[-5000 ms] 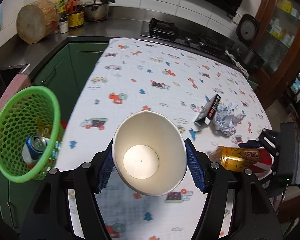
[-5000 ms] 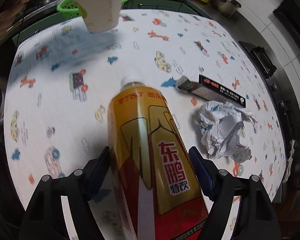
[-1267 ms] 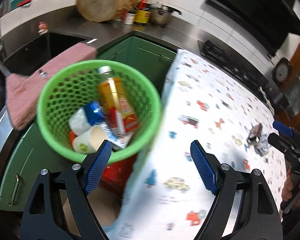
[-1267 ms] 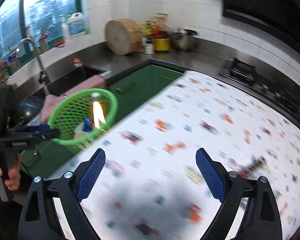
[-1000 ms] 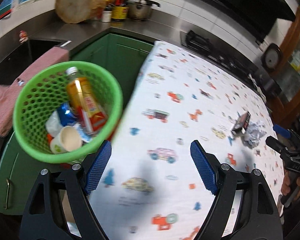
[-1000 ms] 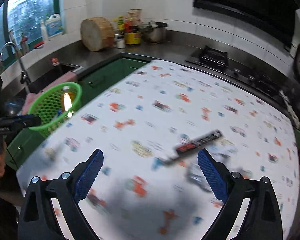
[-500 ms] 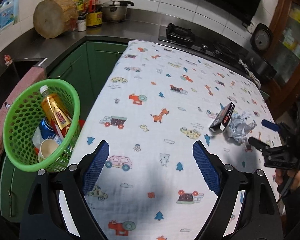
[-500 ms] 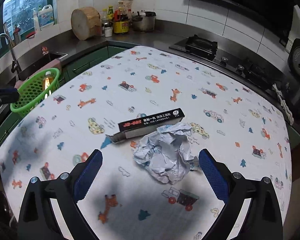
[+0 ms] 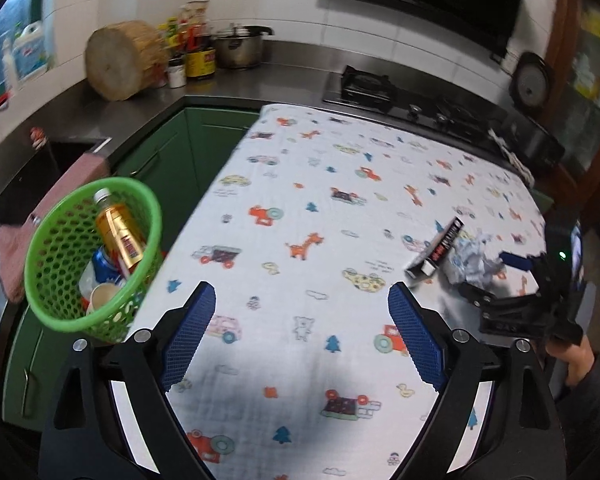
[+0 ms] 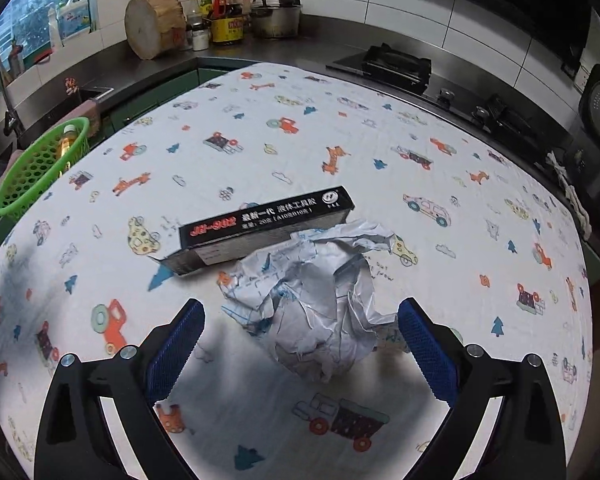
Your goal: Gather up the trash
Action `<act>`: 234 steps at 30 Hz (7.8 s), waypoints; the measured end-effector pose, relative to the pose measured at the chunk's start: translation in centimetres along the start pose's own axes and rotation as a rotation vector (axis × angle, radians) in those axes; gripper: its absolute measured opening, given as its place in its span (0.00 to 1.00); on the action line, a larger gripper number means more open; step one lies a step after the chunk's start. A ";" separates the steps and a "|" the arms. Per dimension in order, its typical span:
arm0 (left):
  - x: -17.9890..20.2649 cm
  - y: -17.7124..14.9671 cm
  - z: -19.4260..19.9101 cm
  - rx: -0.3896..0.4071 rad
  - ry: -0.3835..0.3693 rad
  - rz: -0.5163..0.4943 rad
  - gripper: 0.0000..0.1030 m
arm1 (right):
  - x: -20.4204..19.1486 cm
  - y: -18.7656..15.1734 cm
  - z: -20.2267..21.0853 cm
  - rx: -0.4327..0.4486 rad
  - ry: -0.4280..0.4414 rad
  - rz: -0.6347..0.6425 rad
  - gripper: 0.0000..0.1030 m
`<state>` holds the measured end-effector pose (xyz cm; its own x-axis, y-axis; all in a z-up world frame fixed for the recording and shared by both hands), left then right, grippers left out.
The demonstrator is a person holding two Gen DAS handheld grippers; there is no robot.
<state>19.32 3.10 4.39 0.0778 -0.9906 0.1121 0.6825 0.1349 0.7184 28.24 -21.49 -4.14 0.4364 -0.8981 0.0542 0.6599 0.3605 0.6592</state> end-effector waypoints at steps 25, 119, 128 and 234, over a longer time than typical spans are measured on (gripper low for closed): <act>7.9 1.4 -7.6 -0.118 -0.179 -0.145 0.85 | 3.2 -0.2 -0.7 0.012 0.046 -0.059 0.51; -20.9 3.5 -4.8 -0.053 0.127 0.053 0.19 | -12.6 9.0 -0.2 0.067 0.224 0.032 0.43; -28.2 1.4 -6.2 -0.100 0.227 0.160 0.29 | -20.7 11.5 -1.4 0.058 0.310 0.110 0.43; -13.2 -12.4 10.8 0.126 0.242 0.066 0.95 | -21.3 -3.9 12.8 0.164 0.192 -0.077 0.93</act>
<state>1.95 14.70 1.41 0.3007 -0.9537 0.0048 0.5756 0.1856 0.7964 8.56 -6.96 1.70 0.5069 -0.8515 -0.1342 0.5949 0.2328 0.7694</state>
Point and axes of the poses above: each gripper's, at about its wrist camera, not at the fingertips, and z roughly against the way its jaws point, x to its right, y to its top, the point moved 1 cm from there along -z, roughly the way its jaws point, and after that the axes turned 4 degrees about x, right-handed, at the moved point
